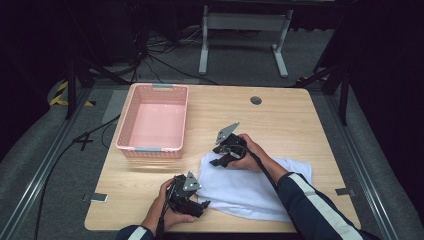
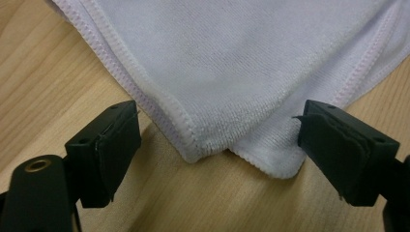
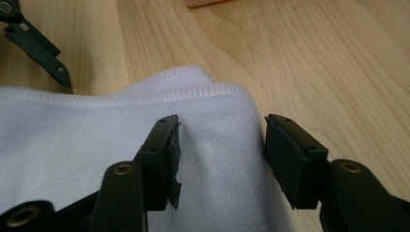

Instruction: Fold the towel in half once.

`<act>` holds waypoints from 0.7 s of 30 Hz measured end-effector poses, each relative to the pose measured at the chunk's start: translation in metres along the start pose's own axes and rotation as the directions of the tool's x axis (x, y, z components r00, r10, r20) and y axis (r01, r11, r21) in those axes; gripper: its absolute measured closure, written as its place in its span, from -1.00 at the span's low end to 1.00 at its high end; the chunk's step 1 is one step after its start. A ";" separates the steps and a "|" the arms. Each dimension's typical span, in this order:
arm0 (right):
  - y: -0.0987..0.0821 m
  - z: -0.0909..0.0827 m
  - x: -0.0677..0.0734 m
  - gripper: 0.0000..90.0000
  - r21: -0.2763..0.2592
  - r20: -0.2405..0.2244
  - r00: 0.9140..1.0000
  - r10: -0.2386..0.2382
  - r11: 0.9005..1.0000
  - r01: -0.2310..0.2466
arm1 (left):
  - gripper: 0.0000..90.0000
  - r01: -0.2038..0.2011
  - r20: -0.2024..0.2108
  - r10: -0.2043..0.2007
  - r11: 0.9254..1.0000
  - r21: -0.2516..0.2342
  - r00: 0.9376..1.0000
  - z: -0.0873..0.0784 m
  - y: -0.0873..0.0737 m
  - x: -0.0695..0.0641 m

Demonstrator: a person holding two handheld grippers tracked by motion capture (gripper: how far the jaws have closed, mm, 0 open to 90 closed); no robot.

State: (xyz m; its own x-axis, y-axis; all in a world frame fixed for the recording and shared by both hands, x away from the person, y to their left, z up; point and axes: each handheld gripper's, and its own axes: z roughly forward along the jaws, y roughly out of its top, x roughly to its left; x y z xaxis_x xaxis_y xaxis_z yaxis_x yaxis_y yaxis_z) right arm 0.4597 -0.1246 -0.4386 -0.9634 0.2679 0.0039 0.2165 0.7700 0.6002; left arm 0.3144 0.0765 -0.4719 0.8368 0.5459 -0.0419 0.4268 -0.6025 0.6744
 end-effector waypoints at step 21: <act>0.015 0.020 0.003 0.60 0.069 -0.080 0.997 0.002 0.998 0.004 | -0.57 -0.066 0.005 0.066 0.998 -0.024 0.998 -0.001 0.003 -0.010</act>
State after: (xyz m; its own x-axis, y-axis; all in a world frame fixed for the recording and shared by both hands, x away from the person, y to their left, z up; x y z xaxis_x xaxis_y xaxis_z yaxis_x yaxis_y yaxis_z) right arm 0.4628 -0.1007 -0.4459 -0.9726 0.2222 0.0685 0.2231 0.8092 0.5435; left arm 0.3069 0.0697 -0.4680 0.8647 0.5024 -0.0010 0.3626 -0.6227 0.6933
